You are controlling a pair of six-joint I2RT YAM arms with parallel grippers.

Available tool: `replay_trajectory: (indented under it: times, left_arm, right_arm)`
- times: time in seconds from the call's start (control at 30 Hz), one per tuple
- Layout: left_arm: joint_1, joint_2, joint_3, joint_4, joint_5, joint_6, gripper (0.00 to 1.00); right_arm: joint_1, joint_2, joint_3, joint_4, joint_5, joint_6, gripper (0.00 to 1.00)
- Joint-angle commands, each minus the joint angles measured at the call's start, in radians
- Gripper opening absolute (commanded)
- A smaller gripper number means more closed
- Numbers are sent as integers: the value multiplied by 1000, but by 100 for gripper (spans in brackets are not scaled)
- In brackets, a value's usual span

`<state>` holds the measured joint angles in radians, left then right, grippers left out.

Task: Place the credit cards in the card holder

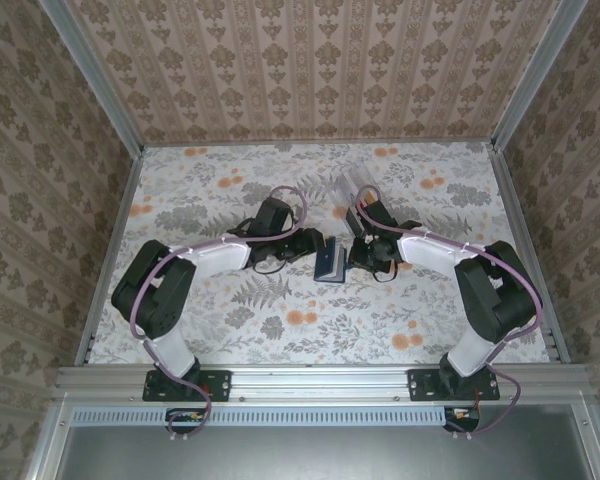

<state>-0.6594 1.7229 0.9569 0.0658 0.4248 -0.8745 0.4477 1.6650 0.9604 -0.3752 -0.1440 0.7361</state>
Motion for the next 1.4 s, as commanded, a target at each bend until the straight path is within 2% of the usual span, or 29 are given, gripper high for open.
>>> replay_trajectory:
  times: [0.0,0.3,0.43,0.77,1.17,1.37]
  left_arm:
    - [9,-35,-1,-45,-18,57,52]
    - [42,-94,-46,-57,-73,68,52]
    - [52,-75,-45,-102,-87,73,50]
    - [12,52,30,-73,41,109,50]
    - [-35,154,84,-90,20,94,48]
    - [-42,167,84,-85,16,90,46]
  right_arm:
    - [-6,-21,29,-38,-21,-10,22]
    - [-6,-17,26,-24,-28,-7,22]
    - [-6,-17,32,-25,-33,-7,23]
    - [-6,-22,40,-36,-34,-7,23]
    - [-18,-78,24,-70,-25,-12,26]
    - [-30,-73,21,-72,-36,-15,20]
